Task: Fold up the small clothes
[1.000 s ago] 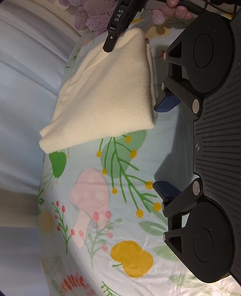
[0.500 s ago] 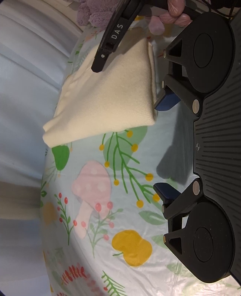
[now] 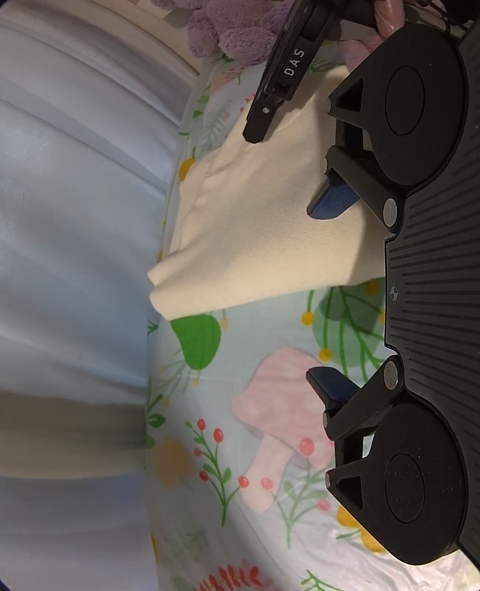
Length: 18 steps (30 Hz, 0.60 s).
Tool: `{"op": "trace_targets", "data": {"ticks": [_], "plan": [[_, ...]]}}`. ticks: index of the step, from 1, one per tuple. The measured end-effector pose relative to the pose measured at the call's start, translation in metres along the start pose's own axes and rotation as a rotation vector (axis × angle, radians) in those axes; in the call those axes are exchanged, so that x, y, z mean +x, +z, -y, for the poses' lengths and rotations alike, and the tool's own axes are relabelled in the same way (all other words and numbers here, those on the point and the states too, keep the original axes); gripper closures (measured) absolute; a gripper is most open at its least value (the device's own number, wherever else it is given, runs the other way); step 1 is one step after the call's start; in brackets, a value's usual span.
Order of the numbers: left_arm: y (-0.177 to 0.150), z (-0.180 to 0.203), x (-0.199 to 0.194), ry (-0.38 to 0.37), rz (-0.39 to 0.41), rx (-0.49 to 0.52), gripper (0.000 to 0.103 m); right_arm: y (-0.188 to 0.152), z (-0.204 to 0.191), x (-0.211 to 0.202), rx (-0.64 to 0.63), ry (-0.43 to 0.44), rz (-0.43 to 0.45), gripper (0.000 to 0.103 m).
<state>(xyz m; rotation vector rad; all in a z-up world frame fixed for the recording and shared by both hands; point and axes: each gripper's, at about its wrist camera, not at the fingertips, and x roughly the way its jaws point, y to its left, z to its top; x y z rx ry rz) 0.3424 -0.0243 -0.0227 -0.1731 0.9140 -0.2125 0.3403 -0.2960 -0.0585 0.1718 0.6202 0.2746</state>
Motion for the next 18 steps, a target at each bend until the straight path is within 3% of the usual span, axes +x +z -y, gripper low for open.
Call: {"op": "trace_targets", "data": {"ticks": [5,8,11,14,18], "plan": [[0.012,0.007,0.033,-0.013,-0.015,0.006,0.011,0.016,0.004,0.049,-0.114,-0.06,-0.153,0.076],[0.015,0.006,0.044,-0.016,-0.02,0.008,0.01,0.016,0.016,0.057,-0.101,-0.104,-0.139,0.076],[0.017,-0.001,0.051,-0.049,-0.03,-0.019,0.009,0.012,0.04,0.058,0.001,-0.098,-0.118,0.076],[0.018,-0.012,0.054,-0.076,-0.043,-0.055,0.007,0.01,0.049,0.048,0.017,-0.187,-0.097,0.077],[0.015,-0.027,0.047,-0.108,-0.044,-0.097,0.008,0.003,0.073,0.008,0.144,-0.144,-0.066,0.064]]}}
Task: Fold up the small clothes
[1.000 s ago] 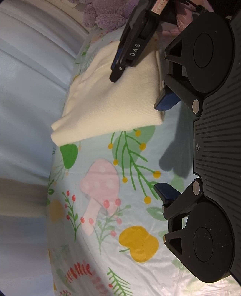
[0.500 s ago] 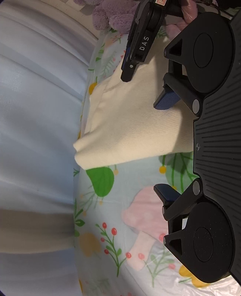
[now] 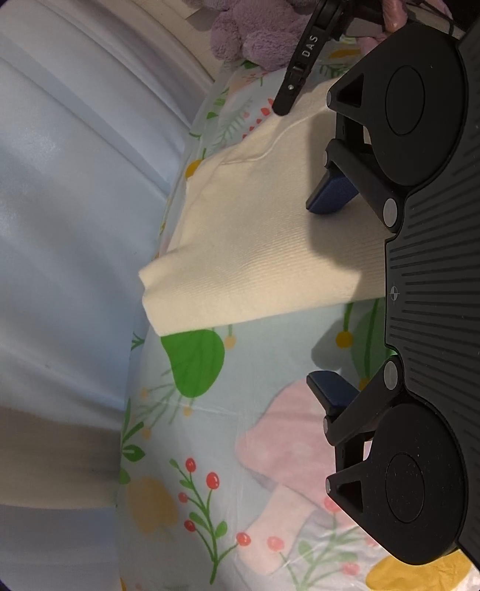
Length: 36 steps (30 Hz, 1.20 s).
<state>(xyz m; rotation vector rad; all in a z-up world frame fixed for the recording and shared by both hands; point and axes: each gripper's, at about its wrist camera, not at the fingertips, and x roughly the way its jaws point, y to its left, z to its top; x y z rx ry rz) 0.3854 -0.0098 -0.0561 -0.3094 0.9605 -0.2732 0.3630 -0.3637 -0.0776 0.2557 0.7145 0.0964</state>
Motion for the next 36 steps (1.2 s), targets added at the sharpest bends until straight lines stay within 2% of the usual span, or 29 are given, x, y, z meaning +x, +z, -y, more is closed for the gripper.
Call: {"op": "trace_targets", "data": {"ticks": [1,4,6,8,10,13,17,19,22,23,25,27,29,31,32,36], "plan": [[0.0,-0.004,-0.003,-0.018,-0.002,-0.011,0.008,-0.002,0.01,-0.008,0.039,0.032,-0.006,0.06],[0.0,-0.013,-0.007,-0.092,-0.022,-0.042,0.008,-0.012,0.049,-0.019,0.222,0.228,-0.092,0.051],[0.0,-0.015,-0.005,-0.133,-0.032,-0.062,0.01,-0.018,0.063,-0.016,0.309,0.343,-0.152,0.051],[0.0,-0.013,-0.002,-0.17,-0.037,-0.08,0.01,-0.023,0.065,-0.01,0.344,0.393,-0.182,0.051],[0.001,-0.01,0.004,-0.216,-0.055,-0.1,0.01,-0.024,0.063,0.002,0.354,0.409,-0.206,0.046],[0.003,-0.01,0.018,-0.239,-0.1,-0.139,0.015,-0.024,0.065,0.02,0.394,0.444,-0.22,0.045],[0.009,-0.014,0.027,-0.286,-0.1,-0.197,0.018,-0.017,0.062,0.031,0.397,0.472,-0.228,0.046],[0.011,-0.016,0.029,-0.297,-0.096,-0.213,0.022,-0.014,0.055,0.034,0.366,0.473,-0.223,0.058],[0.009,-0.015,0.03,-0.304,-0.084,-0.18,0.03,-0.009,0.046,0.031,0.296,0.489,-0.194,0.062],[0.008,-0.016,0.031,-0.316,-0.076,-0.177,0.03,-0.008,0.045,0.033,0.291,0.496,-0.193,0.062],[0.008,-0.019,0.034,-0.342,-0.069,-0.206,0.028,-0.007,0.044,0.04,0.316,0.498,-0.212,0.055],[0.009,-0.024,0.037,-0.389,-0.072,-0.268,0.018,-0.008,0.043,0.05,0.336,0.516,-0.239,0.048],[0.01,-0.022,0.038,-0.382,-0.071,-0.279,0.019,-0.009,0.039,0.055,0.342,0.522,-0.238,0.048],[0.011,-0.015,0.038,-0.311,-0.067,-0.221,0.041,-0.008,0.029,0.053,0.312,0.505,-0.227,0.058],[0.011,-0.013,0.037,-0.294,-0.067,-0.199,0.049,-0.007,0.024,0.051,0.295,0.51,-0.217,0.06],[0.011,-0.015,0.03,-0.3,-0.056,-0.222,0.059,0.001,0.01,0.037,0.24,0.511,-0.189,0.063]]}}
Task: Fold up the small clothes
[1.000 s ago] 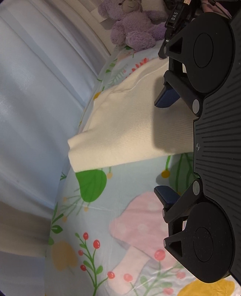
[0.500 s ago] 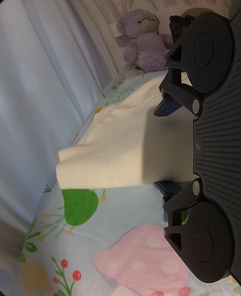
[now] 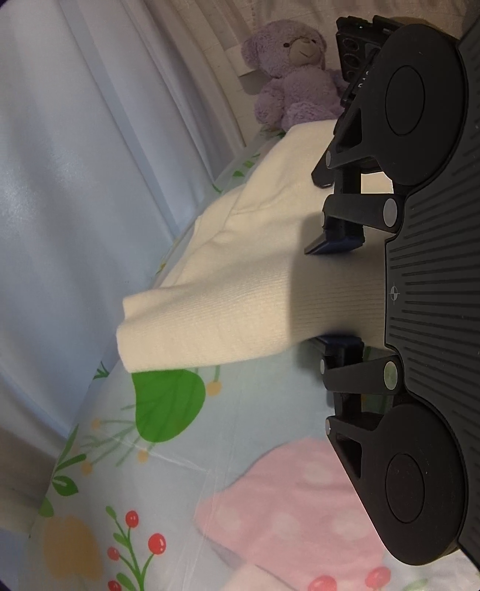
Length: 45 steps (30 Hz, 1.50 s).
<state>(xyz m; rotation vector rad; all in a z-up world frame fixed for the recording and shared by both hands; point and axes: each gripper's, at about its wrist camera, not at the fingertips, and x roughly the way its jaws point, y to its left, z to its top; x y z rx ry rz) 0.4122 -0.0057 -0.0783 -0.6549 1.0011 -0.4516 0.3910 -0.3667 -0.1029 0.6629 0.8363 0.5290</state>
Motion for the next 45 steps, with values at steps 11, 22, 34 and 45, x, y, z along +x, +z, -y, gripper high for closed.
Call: {"op": "trace_targets", "data": {"ticks": [11,22,34,45], "plan": [[-0.027,0.014,-0.1,0.067,0.159,0.109,0.061,-0.025,-0.072,0.01,-0.11,0.133,-0.083,0.063],[-0.069,-0.034,-0.155,0.291,0.195,0.06,0.055,-0.07,-0.086,0.019,-0.167,-0.027,-0.177,0.044],[-0.073,0.006,-0.137,0.344,0.21,0.16,0.024,-0.072,-0.102,0.012,-0.273,-0.144,-0.119,0.085],[-0.1,0.018,-0.153,0.356,0.212,0.2,0.019,-0.095,-0.094,-0.047,-0.146,-0.121,0.048,0.075]]}}
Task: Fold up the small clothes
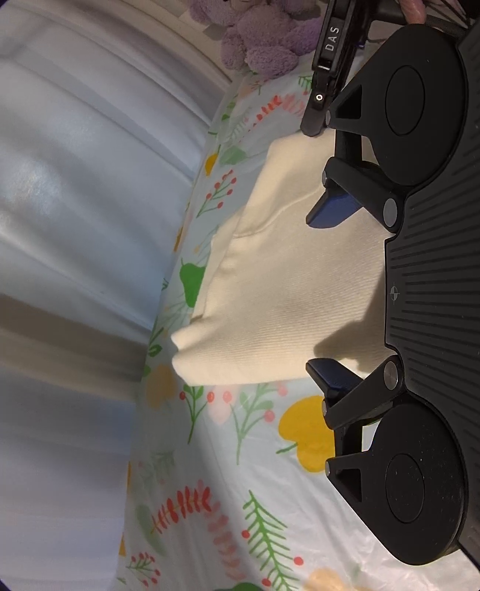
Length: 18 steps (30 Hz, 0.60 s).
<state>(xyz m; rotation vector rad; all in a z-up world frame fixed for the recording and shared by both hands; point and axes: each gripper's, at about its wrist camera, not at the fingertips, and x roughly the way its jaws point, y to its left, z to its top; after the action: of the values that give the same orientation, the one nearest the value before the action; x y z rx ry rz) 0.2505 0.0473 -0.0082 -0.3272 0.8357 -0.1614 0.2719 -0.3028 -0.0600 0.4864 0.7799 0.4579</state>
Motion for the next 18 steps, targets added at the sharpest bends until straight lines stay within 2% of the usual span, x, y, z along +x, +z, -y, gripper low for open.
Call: {"op": "trace_targets", "data": {"ticks": [4,6,8,11,13,16,18], "plan": [[-0.023,-0.012,-0.019,-0.071,-0.052,-0.12,0.018,-0.03,-0.008,-0.03,0.035,0.115,-0.056,0.063],[-0.035,-0.018,-0.024,-0.112,-0.093,-0.179,0.018,-0.043,-0.016,-0.034,0.02,0.139,-0.089,0.062],[-0.049,-0.022,-0.028,-0.17,-0.135,-0.226,0.018,-0.055,-0.025,-0.035,-0.038,0.133,-0.103,0.06],[-0.063,-0.023,-0.028,-0.218,-0.18,-0.245,0.018,-0.062,-0.034,-0.031,-0.115,0.064,-0.09,0.059],[-0.068,-0.024,-0.025,-0.253,-0.2,-0.255,0.018,-0.062,-0.04,-0.028,-0.151,0.07,-0.079,0.059],[-0.069,-0.028,-0.022,-0.269,-0.181,-0.282,0.018,-0.065,-0.049,-0.024,-0.267,0.073,-0.076,0.06],[-0.069,-0.032,-0.018,-0.271,-0.174,-0.324,0.018,-0.065,-0.051,-0.021,-0.323,0.075,-0.086,0.067]]}}
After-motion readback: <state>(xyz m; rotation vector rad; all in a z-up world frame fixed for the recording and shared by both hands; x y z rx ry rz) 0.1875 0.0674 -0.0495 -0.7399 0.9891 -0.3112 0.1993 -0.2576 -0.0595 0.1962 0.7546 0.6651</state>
